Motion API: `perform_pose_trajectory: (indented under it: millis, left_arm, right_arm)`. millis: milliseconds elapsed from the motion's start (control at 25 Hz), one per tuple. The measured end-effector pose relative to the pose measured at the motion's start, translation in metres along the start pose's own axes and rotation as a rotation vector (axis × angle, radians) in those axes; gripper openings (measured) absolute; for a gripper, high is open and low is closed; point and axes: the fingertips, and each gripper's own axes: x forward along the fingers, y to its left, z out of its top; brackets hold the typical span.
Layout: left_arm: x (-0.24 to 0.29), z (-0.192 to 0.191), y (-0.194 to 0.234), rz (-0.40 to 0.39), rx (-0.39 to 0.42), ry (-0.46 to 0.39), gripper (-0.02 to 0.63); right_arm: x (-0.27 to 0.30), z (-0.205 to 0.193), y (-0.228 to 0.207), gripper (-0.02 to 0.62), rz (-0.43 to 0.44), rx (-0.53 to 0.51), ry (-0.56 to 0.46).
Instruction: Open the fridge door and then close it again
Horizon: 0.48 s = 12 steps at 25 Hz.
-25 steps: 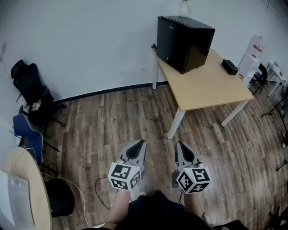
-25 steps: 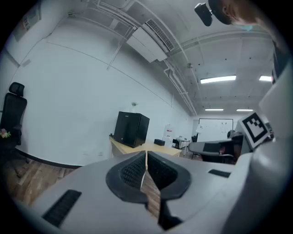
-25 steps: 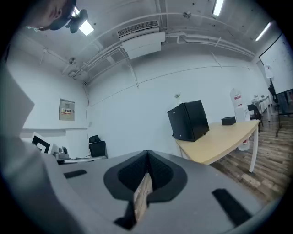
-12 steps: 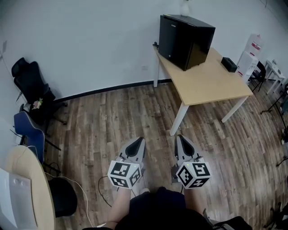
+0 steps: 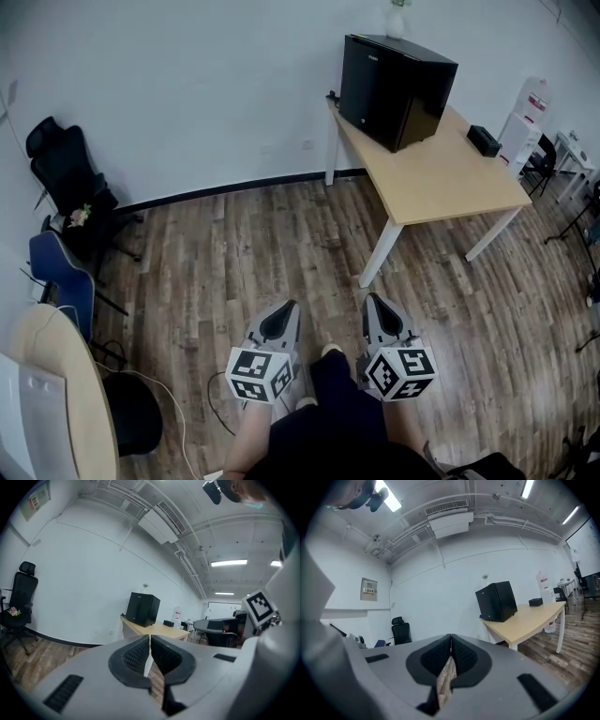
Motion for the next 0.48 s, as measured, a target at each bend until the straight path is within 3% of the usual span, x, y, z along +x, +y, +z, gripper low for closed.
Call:
perform_pose_trajectory:
  millis: [480]
  left_arm:
    - [0.08,0.02,0.033,-0.014,0.011,0.008,0.012]
  right_arm:
    - [0.082,0.02,-0.035,-0.009,-0.011,-0.001,0.003]
